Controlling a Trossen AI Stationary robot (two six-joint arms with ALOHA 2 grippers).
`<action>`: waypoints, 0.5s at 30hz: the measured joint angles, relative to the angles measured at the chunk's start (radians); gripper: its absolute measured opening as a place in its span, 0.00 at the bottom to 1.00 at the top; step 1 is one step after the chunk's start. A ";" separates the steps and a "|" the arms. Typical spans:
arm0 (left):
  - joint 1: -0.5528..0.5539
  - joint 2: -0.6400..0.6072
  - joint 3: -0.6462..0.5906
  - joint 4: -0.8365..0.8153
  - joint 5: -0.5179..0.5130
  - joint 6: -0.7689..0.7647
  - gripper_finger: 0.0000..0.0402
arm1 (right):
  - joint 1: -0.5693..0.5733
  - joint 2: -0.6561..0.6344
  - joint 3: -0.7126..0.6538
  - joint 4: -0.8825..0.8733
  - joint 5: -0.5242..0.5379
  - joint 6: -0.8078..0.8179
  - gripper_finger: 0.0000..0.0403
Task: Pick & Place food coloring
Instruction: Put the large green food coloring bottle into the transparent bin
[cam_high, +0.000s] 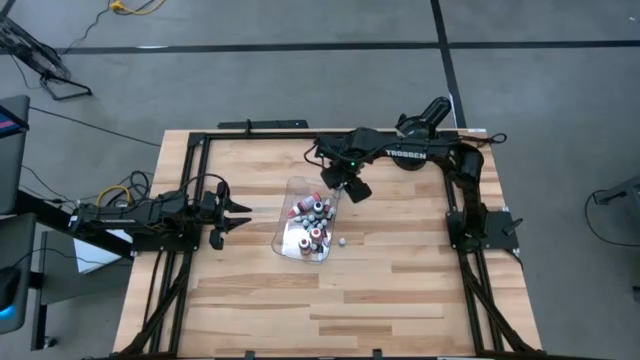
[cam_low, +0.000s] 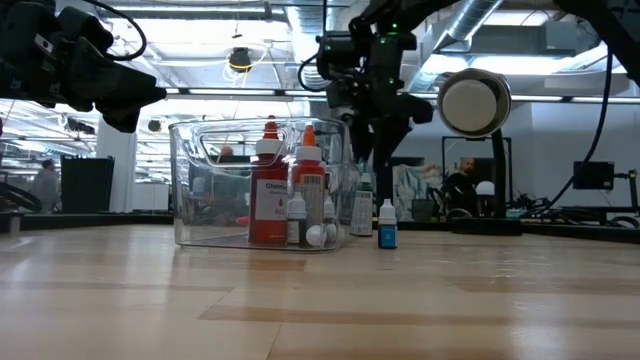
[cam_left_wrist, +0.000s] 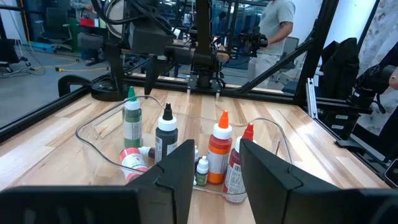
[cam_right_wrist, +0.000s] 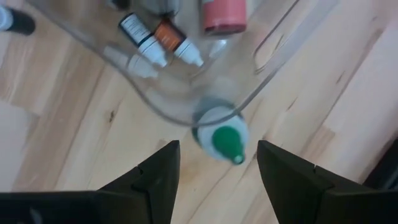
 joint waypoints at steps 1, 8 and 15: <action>0.000 0.000 0.000 0.000 0.000 0.000 0.29 | 0.000 0.000 0.000 0.009 0.001 0.000 0.51; 0.000 0.000 0.000 0.000 0.000 0.000 0.29 | -0.004 0.009 -0.001 0.041 0.002 0.000 0.50; 0.000 0.000 0.000 0.000 0.000 0.000 0.29 | -0.010 0.009 -0.023 0.064 -0.030 0.000 0.48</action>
